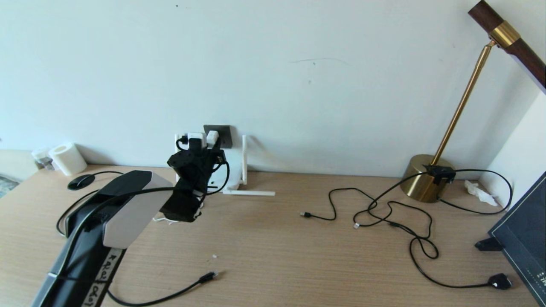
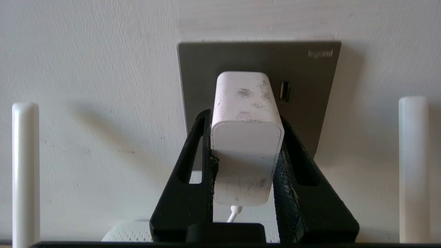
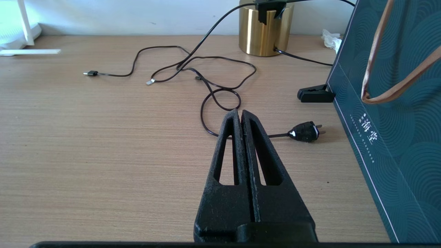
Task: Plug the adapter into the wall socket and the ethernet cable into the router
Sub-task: Plug plug into socket
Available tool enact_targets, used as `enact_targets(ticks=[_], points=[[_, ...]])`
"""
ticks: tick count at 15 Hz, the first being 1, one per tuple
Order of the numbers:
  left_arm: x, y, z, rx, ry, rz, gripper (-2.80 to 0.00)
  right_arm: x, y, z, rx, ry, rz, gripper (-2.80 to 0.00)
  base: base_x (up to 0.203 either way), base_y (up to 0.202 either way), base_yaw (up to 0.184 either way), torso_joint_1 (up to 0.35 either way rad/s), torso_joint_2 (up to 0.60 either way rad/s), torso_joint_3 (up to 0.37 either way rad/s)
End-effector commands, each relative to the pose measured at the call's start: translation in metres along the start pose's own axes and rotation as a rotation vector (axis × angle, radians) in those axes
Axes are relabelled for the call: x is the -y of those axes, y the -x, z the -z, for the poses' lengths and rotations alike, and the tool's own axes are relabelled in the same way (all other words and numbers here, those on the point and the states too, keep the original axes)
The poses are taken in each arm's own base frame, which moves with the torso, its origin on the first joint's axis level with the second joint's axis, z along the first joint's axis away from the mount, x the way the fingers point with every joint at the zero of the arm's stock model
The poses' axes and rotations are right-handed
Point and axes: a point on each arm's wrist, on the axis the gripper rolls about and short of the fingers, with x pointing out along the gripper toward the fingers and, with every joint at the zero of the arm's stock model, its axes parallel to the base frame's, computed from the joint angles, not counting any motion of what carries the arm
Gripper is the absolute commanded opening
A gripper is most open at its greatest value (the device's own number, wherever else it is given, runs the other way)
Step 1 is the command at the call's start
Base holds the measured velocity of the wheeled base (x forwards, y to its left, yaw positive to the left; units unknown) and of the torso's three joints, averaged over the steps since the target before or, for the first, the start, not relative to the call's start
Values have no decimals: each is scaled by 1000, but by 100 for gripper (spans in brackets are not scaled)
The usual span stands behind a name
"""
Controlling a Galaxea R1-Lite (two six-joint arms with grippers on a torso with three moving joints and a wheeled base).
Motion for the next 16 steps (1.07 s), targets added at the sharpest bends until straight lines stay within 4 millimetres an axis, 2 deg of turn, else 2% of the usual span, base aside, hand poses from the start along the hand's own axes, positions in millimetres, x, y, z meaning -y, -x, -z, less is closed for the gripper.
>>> enact_targets(ticks=[1, 16], points=[[0, 0, 2, 5, 0, -3, -280, 0, 0, 0, -1, 0, 0, -280, 0, 0, 0, 0, 0, 0], [1, 4, 18, -27, -4, -1, -280, 0, 0, 0, -1, 0, 0, -280, 0, 0, 0, 0, 0, 0]])
